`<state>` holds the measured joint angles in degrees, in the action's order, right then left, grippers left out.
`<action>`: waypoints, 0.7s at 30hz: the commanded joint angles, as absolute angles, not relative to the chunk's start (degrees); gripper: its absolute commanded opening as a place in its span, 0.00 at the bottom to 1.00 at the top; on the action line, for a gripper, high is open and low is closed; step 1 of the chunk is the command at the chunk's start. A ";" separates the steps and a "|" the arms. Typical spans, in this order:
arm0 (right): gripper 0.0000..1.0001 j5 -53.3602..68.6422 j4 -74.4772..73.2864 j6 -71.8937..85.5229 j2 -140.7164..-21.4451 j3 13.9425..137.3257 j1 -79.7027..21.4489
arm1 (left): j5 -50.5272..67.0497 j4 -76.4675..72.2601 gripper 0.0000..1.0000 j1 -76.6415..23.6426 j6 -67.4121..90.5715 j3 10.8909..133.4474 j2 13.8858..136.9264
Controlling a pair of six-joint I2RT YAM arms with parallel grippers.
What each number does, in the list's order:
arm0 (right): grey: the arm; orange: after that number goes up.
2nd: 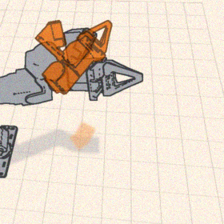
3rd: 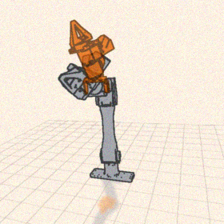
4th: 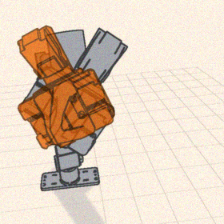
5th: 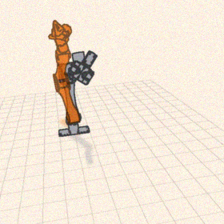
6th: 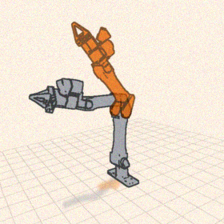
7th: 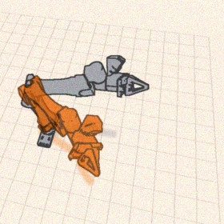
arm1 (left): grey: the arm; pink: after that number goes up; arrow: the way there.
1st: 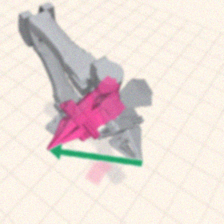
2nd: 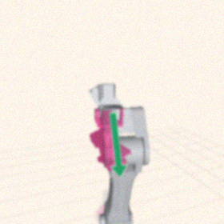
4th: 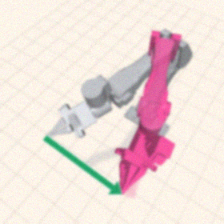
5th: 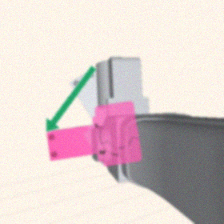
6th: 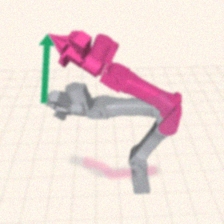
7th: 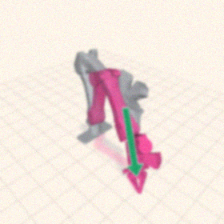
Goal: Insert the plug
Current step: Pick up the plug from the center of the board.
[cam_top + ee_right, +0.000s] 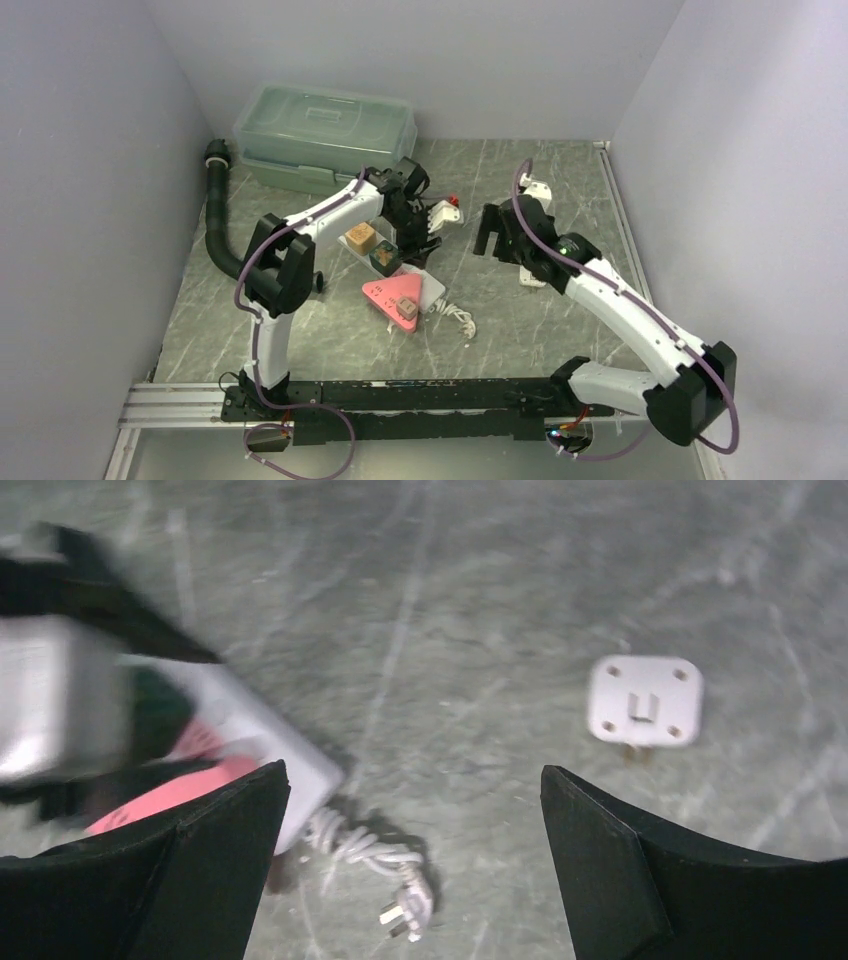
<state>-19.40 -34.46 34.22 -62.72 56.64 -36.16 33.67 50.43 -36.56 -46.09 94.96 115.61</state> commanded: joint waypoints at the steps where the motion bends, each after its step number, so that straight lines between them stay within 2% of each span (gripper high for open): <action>1: 1.00 -23.13 -48.57 41.71 -67.15 60.37 -30.06 | 33.20 55.03 0.79 -36.39 -40.62 103.16 115.64; 4: 1.00 -22.36 -49.40 41.68 -69.21 59.63 -25.96 | 33.21 55.75 0.99 -36.09 -38.71 105.02 114.51; 9: 1.00 -19.90 -41.63 39.12 -71.26 54.74 -21.08 | 31.06 54.97 1.00 -35.04 -36.65 105.40 111.17; 15: 1.00 -19.75 -36.85 36.63 -80.89 52.54 -16.21 | 31.26 54.05 1.00 -31.82 -32.74 105.66 108.06; 21: 1.00 -19.05 -32.79 34.45 -85.24 51.27 -12.07 | 31.68 54.43 1.00 -30.67 -33.29 103.60 105.51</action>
